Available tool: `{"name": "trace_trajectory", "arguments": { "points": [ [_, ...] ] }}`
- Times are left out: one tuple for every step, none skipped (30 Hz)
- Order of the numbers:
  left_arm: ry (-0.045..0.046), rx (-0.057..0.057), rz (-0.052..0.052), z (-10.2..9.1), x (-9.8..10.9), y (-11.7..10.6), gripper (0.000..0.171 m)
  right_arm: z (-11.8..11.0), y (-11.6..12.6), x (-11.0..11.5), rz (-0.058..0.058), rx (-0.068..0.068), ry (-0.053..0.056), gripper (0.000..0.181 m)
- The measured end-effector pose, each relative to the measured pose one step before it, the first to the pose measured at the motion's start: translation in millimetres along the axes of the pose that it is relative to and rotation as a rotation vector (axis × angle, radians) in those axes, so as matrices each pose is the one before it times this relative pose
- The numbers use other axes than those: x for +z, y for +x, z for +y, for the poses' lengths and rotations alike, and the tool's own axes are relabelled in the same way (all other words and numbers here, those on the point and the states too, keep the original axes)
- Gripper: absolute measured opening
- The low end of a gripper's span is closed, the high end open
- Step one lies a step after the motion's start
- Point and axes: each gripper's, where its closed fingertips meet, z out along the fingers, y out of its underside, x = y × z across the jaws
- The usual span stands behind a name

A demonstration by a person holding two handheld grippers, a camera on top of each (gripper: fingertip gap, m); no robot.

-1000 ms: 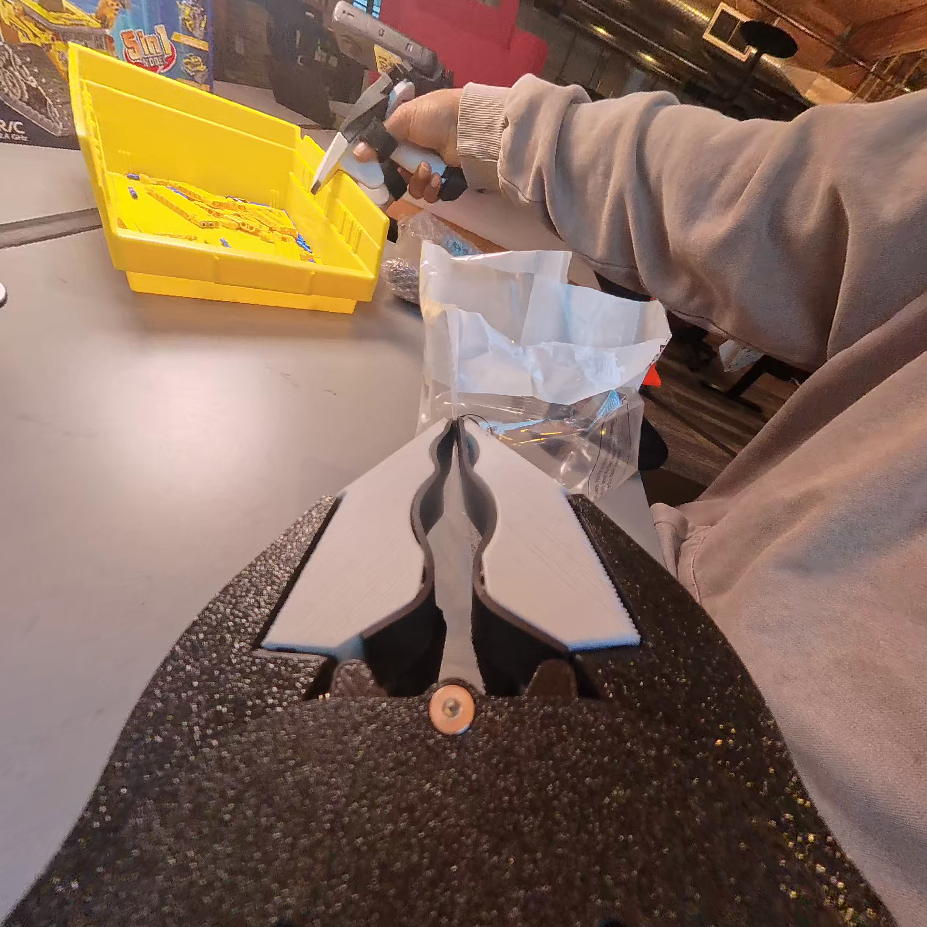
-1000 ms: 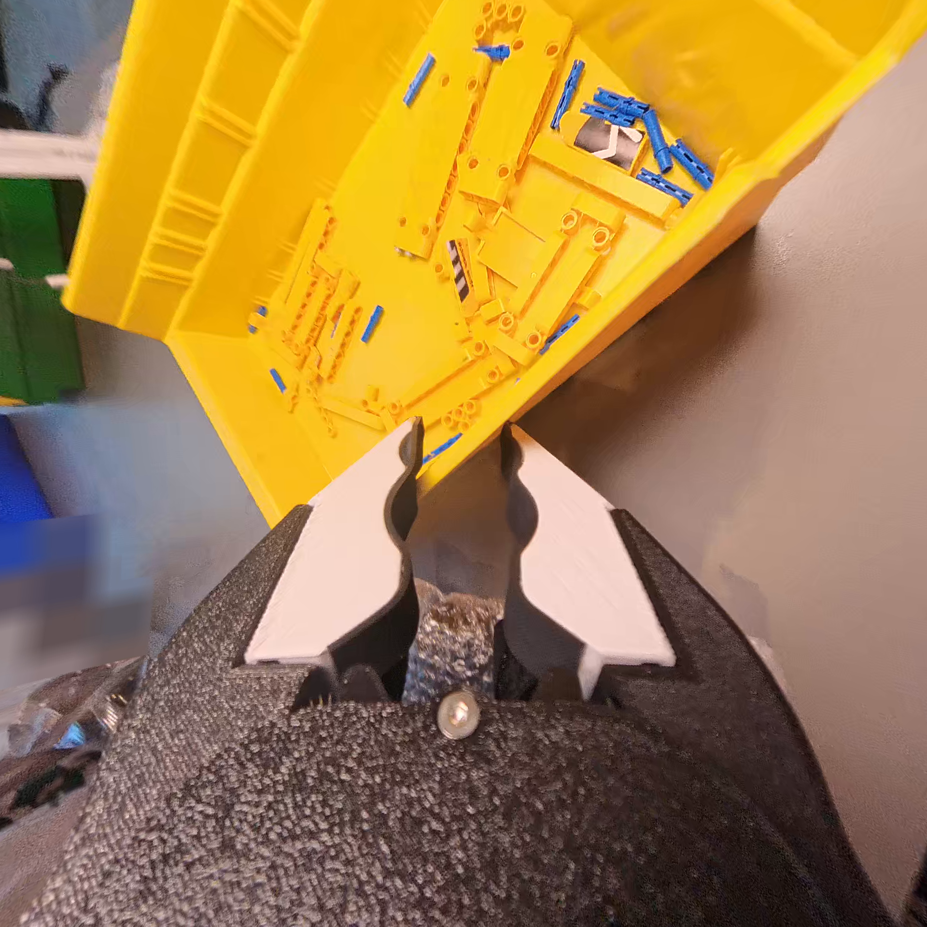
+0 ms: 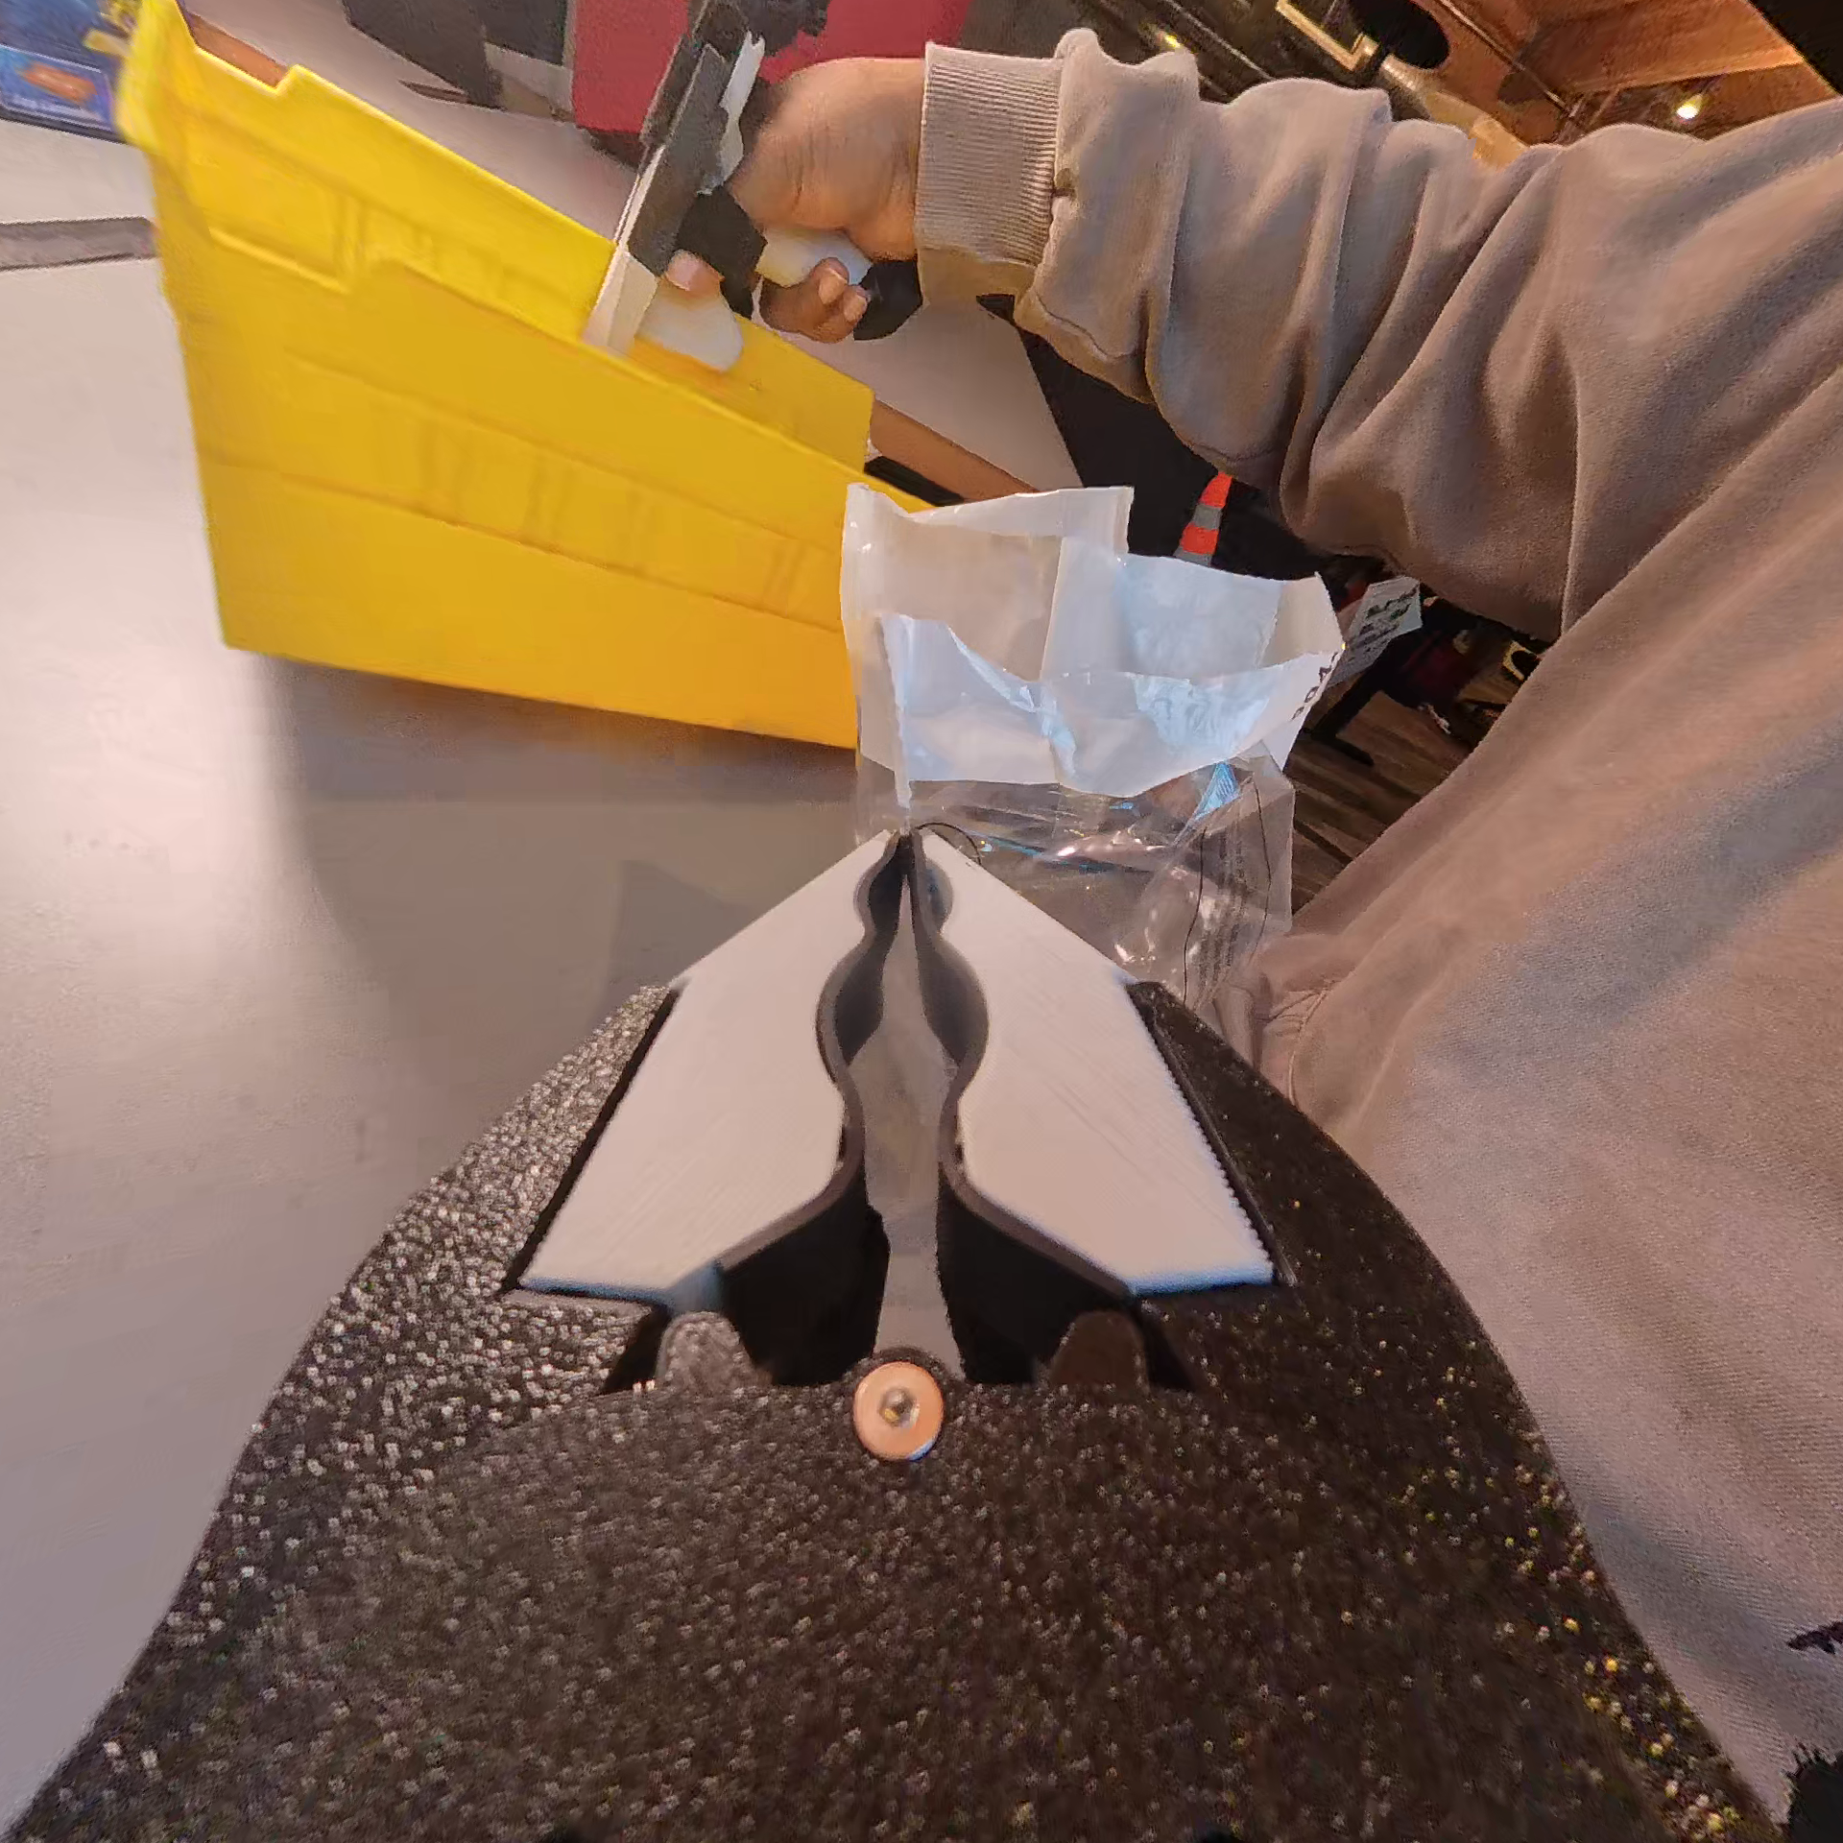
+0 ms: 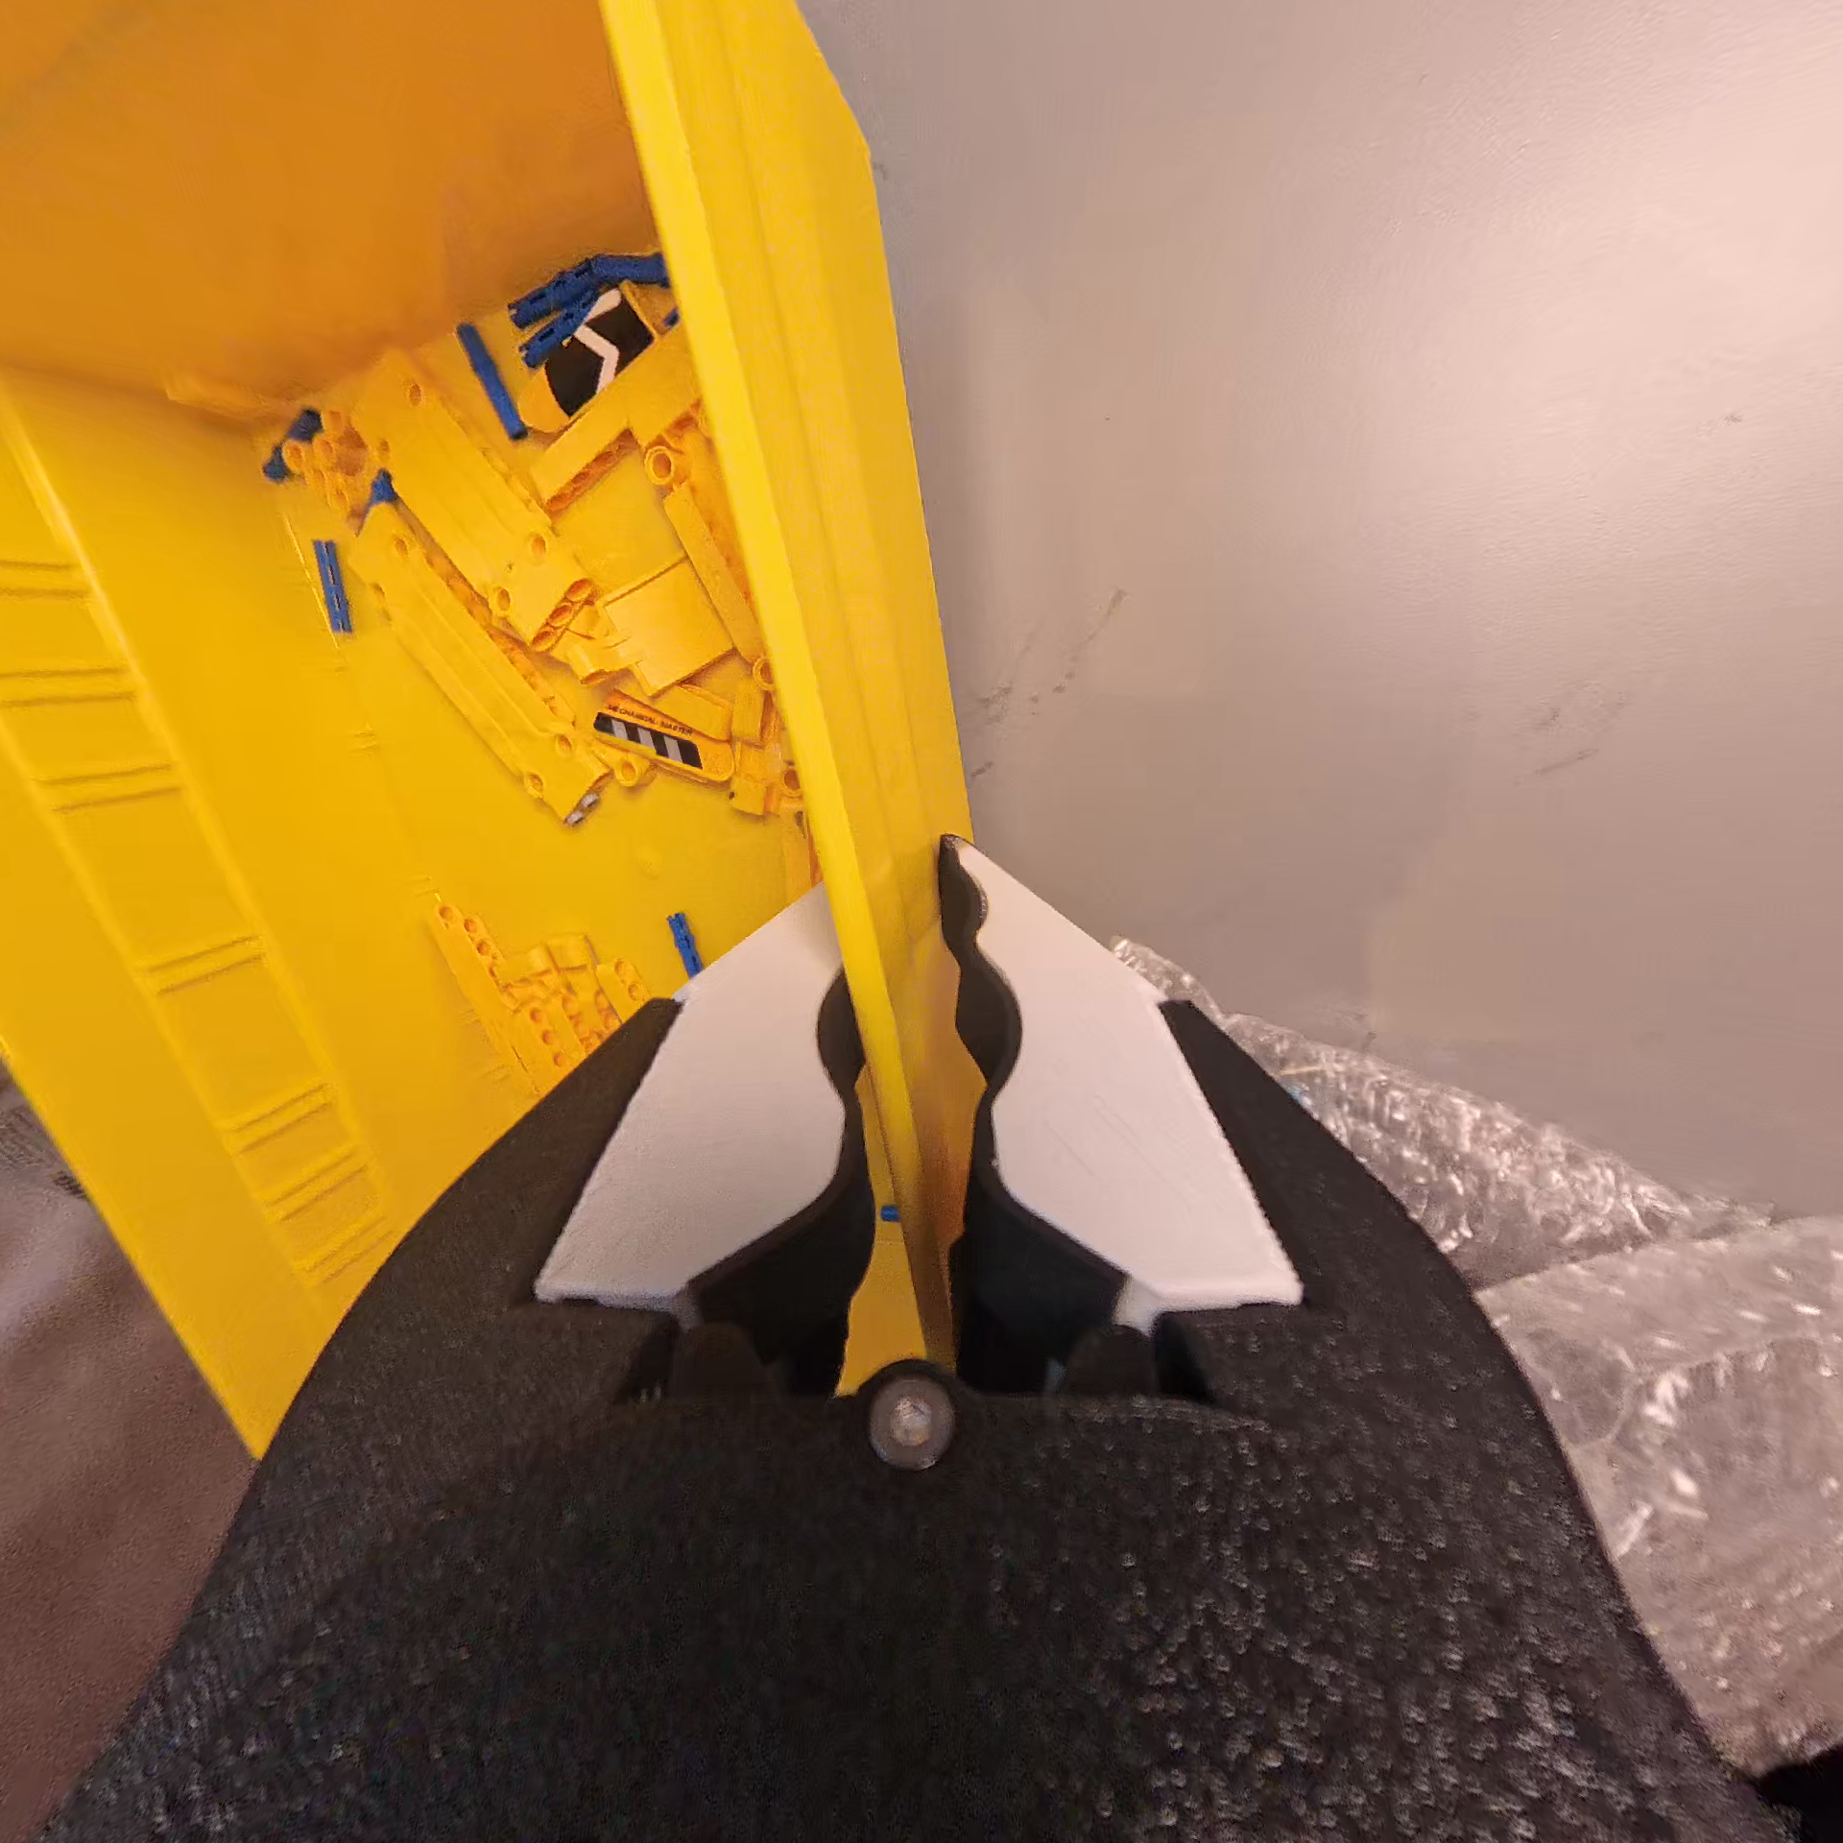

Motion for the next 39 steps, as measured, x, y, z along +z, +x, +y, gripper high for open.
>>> {"name": "trace_trajectory", "arguments": {
  "points": [
    [0.00159,0.0006,0.0082,-0.25,0.96,1.86,0.0,2.65,-3.75,-2.31,0.0251,-0.0254,-0.004,0.004],
    [-0.0015,-0.0005,0.0046,0.41,1.03,1.08,0.0,1.93,-3.4,-3.97,0.0231,-0.0242,-0.0074,0.003],
    [-0.00473,-0.0013,0.0037,1.22,0.96,0.87,0.0,0.89,-4.24,-4.69,0.0127,-0.0186,-0.0019,0.003],
    [-0.00429,0.0005,0.0022,1.07,0.88,0.77,0.0,0.41,-2.68,-4.85,0.0251,-0.0263,-0.0033,0.003],
    [-0.0034,0.0022,0.0015,0.66,0.61,0.79,0.0,-1.78,-2.76,-5.33,0.023,-0.0182,0.0025,0.003],
    [-0.00247,0.004,0.0025,0.13,0.46,1.05,0.0,-3.93,-3.24,-5.84,0.0187,-0.0173,0.0063,0.003],
    [-0.00035,0.0068,0.0032,-0.46,0.11,1.1,0.0,-5.52,-3.57,-6.25,0.0224,-0.0237,0.0058,0.003],
    [-0.00012,0.0087,0.0065,-0.5,-0.15,1.52,0.0,-6.59,-5.09,-6.6,0.0145,-0.0241,0.0053,0.003],
    [-0.0008,0.0101,0.0097,-0.24,-0.35,1.94,0.0,-7.12,-5.83,-6.29,0.0092,-0.0238,0.0022,0.003],
    [-0.00253,0.0145,0.0112,0.21,-0.39,2.38,0.0,-8.17,-6.04,-5.89,0.0124,-0.0293,0.0009,0.003],
    [-0.0034,0.0188,0.0127,0.21,-0.45,2.82,0.0,-9.66,-6.51,-5.75,0.0117,-0.0297,0.003,0.003],
    [-0.00065,0.0189,0.0137,-0.23,-0.41,3.11,0.0,-10.76,-7.17,-5.67,0.0146,-0.0359,0.0029,0.003],
    [0.00194,0.0133,0.0098,-0.56,-0.33,2.27,0.0,-11.33,-6.92,-5.35,0.0192,-0.0415,0.0019,0.003],
    [0.0013,0.0029,0.0009,-0.32,-0.28,0.54,0.0,-11.66,-6.4,-4.89,0.0184,-0.0384,0.0025,0.003],
    [0.00108,-0.0051,-0.0047,0.11,-0.13,-0.86,0.0,-11.47,-5.5,-3.95,0.0158,-0.0329,0.0015,0.003],
    [0.00121,-0.0066,-0.0043,0.33,-0.4,-1.04,0.0,-10.85,-4.37,-2.75,0.0122,-0.0267,-0.0005,0.003],
    [0.00035,-0.0058,-0.0048,0.4,-0.51,-1.29,0.0,-9.53,-3.54,-1.25,0.0098,-0.0224,-0.0057,0.003],
    [-0.00052,-0.0045,-0.0049,0.57,-0.61,-1.56,0.0,-8.4,-3.15,0.53,0.0072,-0.0159,-0.0071,0.003],
    [-0.00144,-0.0032,-0.0066,0.69,-0.58,-1.85,0.0,-7.03,-3.04,2.21,0.0057,-0.0138,-0.0094,0.003],
    [-0.00374,-0.0042,-0.0101,1.12,-0.54,-2.48,0.0,-5.91,-2.69,3.57,0.0058,-0.0141,-0.0109,0.003],
    [-0.00633,-0.0066,-0.0122,1.54,-0.37,-2.84,0.0,-5.08,-2.55,4.7,0.0027,-0.0085,-0.0104,0.003],
    [-0.00556,-0.007,-0.0084,1.37,-0.35,-2.16,0.0,-4.0,-2.6,6.08,-0.0019,-0.0046,-0.0115,0.003],
    [-0.0029,-0.0053,-0.0046,0.66,-0.26,-1.28,0.0,-2.54,-2.56,7.1,-0.0068,-0.0013,-0.014,0.003],
    [-0.00195,-0.0031,-0.003,0.37,-0.37,-0.86,0.0,-1.76,-2.05,8.05,-0.0085,0.0041,-0.0122,0.003],
    [-0.00422,-0.0018,-0.0042,0.64,-0.23,-0.81,0.0,-0.6,-1.46,8.9,-0.0101,0.0055,-0.0106,0.003],
    [-0.00654,-0.0022,-0.009,1.01,-0.34,-1.59,0.0,0.86,-1.21,9.33,-0.0144,0.0108,-0.0103,0.003],
    [-0.00726,-0.0034,-0.0091,1.16,-0.5,-1.73,0.0,1.8,-0.14,9.55,-0.0121,0.0128,-0.0077,0.003],
    [-0.00313,-0.0036,-0.0069,0.54,-0.79,-1.56,0.0,2.72,0.73,9.26,-0.0117,0.0146,-0.0053,0.003],
    [0.00155,-0.0041,-0.0029,-0.15,-0.96,-1.1,0.0,3.89,1.37,8.82,-0.0127,0.0185,-0.0048,0.004],
    [0.00268,-0.0051,-0.0015,-0.36,-1.18,-1.1,0.0,4.47,2.04,8.15,-0.0119,0.0192,-0.003,0.004],
    [0.00209,-0.0052,-0.0033,-0.28,-1.03,-1.5,0.0,5.11,2.13,7.01,-0.016,0.0219,-0.0014,0.005],
    [0.00209,-0.0046,-0.0023,-0.2,-0.92,-1.39,0.0,5.21,1.95,5.96,-0.0182,0.0242,0.0022,0.006],
    [0.00253,-0.004,-0.0008,-0.14,-0.73,-1.09,0.0,5.15,1.65,4.26,-0.0254,0.0245,0.0068,0.007],
    [0.00192,-0.0027,-0.0006,-0.15,-0.53,-0.98,0.0,5.2,-0.24,2.75,-0.0387,0.0262,0.0086,0.009],
    [0.00193,-0.0007,-0.001,-0.37,-0.57,-0.68,0.0,5.44,-0.47,2.04,-0.035,0.0179,0.0073,0.011],
    [0.00349,-0.0002,0.0001,-0.68,-0.67,-0.38,0.0,4.99,0.15,0.99,-0.0282,0.01,0.0107,0.012],
    [0.00646,0.0012,0.0018,-1.32,-0.86,0.07,0.0,5.14,-0.11,-0.1,-0.0297,0.0067,0.0085,0.015],
    [0.00764,0.0047,0.0045,-1.89,-1.4,0.73,0.0,6.66,-1.59,-1.07,-0.041,-0.0025,-0.003,0.021],
    [0.00961,0.0099,0.0073,-2.32,-1.66,1.52,0.0,9.01,-3.19,-1.86,-0.0513,-0.0052,-0.0175,0.026]
  ]
}}
